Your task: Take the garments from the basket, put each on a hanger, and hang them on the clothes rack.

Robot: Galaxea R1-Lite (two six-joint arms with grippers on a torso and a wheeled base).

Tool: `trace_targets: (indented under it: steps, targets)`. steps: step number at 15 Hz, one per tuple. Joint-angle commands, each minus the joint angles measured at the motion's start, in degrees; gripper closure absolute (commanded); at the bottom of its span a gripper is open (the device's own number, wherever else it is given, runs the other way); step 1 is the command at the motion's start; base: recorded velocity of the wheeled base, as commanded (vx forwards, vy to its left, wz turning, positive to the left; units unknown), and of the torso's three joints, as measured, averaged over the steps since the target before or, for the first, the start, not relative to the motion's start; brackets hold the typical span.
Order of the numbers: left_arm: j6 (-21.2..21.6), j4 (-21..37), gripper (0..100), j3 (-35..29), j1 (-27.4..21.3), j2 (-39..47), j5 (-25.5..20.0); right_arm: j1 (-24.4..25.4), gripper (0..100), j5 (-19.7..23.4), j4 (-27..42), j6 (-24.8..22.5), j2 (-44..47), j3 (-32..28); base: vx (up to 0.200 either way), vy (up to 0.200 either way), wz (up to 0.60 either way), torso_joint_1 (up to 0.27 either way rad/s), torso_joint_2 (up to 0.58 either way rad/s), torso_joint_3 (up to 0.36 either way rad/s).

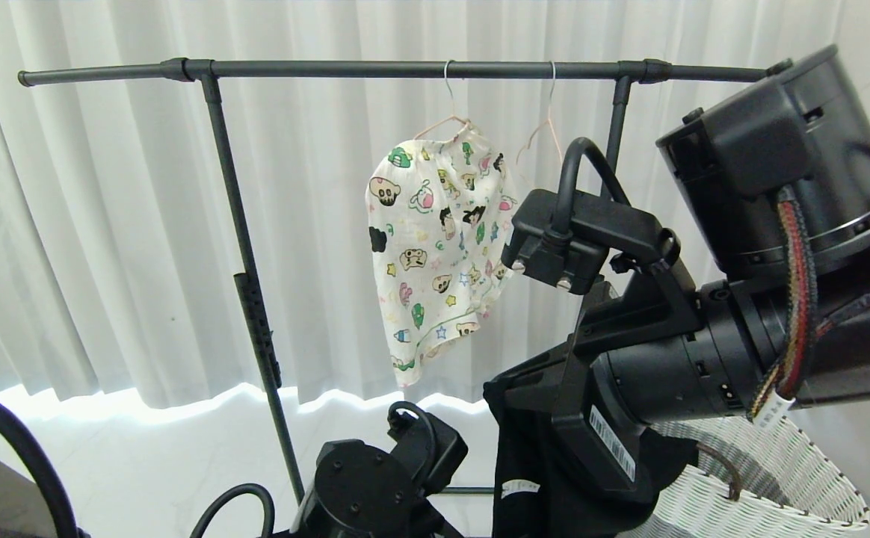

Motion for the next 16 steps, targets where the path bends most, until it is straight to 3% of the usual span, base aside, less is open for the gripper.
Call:
trace_targets:
  steps: [1,3,4,11,16]
  targets:
    - [0.01,-0.02,0,-0.05,0.00,-0.02,0.04,0.01,100,0.01,-0.06,-0.01,-0.02,-0.01,0.000,0.000,0.00,0.000,0.00,0.000]
    - [0.10,-0.02,0,0.03,0.00,-0.02,0.04,0.18,100,0.01,-0.06,-0.01,-0.02,-0.01,0.000,0.000,0.00,0.000,0.00,0.000]
    - [0.10,-0.02,100,0.03,0.00,-0.02,0.04,0.18,100,0.01,-0.06,-0.01,-0.02,-0.01,0.000,0.000,0.00,0.000,0.00,0.000]
    - [0.10,-0.02,100,-0.14,-0.27,0.86,3.90,0.36,100,0.01,0.03,-0.01,-0.02,0.07,0.000,0.000,0.00,0.000,0.00,0.000]
    - [0.36,-0.02,100,1.44,-0.79,0.24,12.43,-4.03,100,-0.34,0.03,0.60,0.07,2.36,0.000,0.000,0.00,0.000,0.00,0.000]
